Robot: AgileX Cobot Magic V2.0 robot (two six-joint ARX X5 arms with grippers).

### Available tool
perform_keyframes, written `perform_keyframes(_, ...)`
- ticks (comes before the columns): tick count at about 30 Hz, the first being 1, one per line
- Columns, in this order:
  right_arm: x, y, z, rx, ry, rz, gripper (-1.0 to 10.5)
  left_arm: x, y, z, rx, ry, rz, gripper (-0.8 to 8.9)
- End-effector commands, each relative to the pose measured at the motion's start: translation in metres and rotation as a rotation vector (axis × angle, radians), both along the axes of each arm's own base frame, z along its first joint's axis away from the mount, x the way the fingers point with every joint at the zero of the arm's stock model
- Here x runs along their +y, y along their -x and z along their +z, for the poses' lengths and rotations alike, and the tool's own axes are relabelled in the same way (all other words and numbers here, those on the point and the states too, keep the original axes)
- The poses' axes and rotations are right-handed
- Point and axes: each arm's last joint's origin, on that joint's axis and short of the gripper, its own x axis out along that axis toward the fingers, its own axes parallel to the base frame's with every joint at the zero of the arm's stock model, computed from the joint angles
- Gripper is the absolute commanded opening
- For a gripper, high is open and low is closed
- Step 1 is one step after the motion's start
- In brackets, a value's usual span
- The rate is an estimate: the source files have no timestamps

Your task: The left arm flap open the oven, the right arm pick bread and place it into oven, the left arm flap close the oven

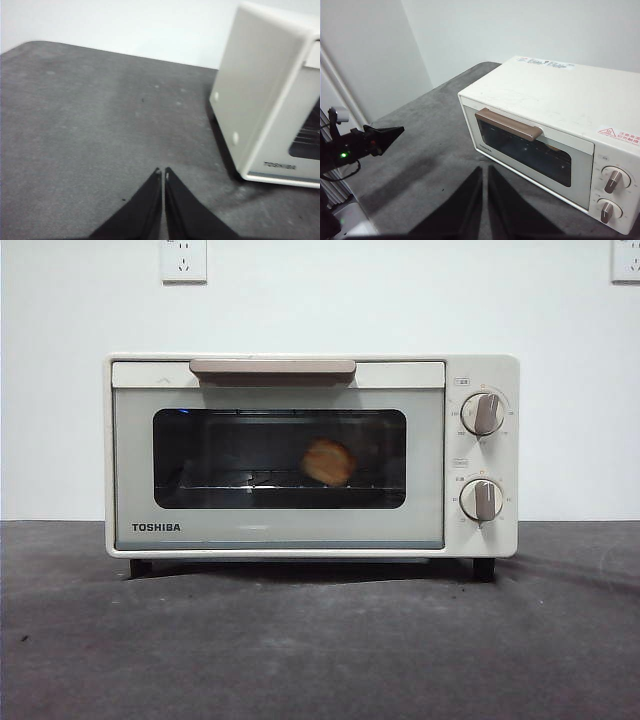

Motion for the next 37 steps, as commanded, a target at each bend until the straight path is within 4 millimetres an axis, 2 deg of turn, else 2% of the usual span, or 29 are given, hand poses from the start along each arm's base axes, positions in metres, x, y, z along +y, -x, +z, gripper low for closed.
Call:
perform_keyframes(1, -0.0005, 0.0017, 0.006, -0.025, -0.012, 0.01, 0.1, 0.0009, -0.0005, -0.0079, -0.012, 0.013, 0.024, 0.2)
perform_keyframes(6, -0.0005, 0.0017, 0.0061, -0.026, -0.012, 0.01, 0.1, 0.001, -0.0002, -0.0165, 0.018, 0.0, 0.028, 0.2)
perform_keyframes(34, -0.0006, 0.0017, 0.0057, -0.036, 0.002, 0.011, 0.1, 0.0012, -0.0002, -0.0164, 0.017, -0.026, 0.032, 0.2)
perform_keyframes(37, -0.0034, 0.0, 0.0053, -0.057, 0.02, -0.044, 0.1, 0.0012, -0.0002, -0.0163, 0.017, -0.026, 0.031, 0.2)
